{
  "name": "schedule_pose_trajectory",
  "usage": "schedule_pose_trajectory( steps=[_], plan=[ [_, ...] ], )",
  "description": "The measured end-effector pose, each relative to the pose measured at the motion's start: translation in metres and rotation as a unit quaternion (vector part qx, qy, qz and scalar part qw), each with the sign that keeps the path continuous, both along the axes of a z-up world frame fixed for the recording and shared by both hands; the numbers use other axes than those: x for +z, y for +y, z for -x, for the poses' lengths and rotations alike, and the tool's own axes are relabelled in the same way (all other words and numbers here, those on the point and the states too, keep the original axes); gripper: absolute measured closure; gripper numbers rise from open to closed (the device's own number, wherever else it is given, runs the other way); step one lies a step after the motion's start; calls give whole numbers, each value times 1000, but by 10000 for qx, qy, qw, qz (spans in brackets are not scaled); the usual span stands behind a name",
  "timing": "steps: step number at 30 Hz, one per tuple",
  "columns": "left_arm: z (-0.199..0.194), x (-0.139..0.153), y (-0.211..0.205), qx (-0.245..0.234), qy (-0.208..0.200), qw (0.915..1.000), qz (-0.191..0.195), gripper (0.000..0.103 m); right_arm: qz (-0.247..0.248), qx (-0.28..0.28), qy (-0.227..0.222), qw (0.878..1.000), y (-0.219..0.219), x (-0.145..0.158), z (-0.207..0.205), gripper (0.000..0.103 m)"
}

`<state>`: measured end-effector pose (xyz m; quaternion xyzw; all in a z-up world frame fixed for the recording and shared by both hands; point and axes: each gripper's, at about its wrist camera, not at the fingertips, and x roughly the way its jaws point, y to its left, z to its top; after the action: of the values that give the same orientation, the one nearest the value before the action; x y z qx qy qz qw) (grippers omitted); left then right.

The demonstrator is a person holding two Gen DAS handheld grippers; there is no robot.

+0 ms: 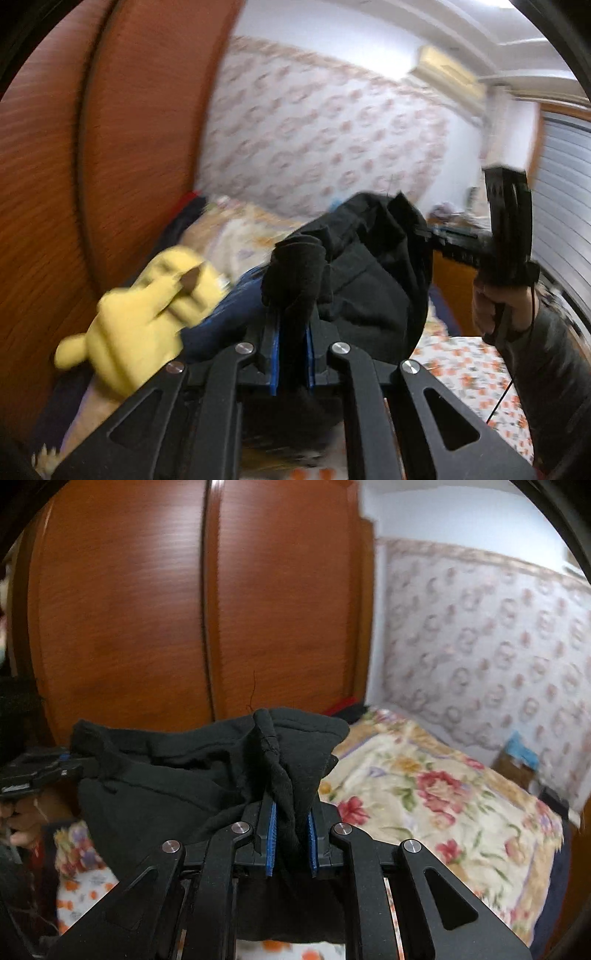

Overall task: Fold small clothes
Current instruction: 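Lift the folded shirt with both grippers and carry it toward the navy cloth stack, then lay the folded shirt on top of the navy stack and open both grippers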

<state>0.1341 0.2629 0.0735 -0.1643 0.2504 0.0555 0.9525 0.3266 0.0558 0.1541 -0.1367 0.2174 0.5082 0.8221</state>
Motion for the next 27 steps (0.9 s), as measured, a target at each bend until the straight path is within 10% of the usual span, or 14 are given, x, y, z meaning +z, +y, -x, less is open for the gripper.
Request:
schedule_pose_trajectory(
  steps=[9, 14, 27],
  plan=[
    [-6, -59, 19, 396, 461, 9980, 144, 94, 642, -141, 232, 9976, 115, -53, -40, 86],
    [0, -56, 18, 371, 378, 9986, 66, 90, 588, -626, 196, 9961, 104, -41, -51, 62],
    [17, -24, 11, 458, 111, 9971, -599, 45, 190, -194, 269, 9993, 66, -50, 25, 61]
  ],
)
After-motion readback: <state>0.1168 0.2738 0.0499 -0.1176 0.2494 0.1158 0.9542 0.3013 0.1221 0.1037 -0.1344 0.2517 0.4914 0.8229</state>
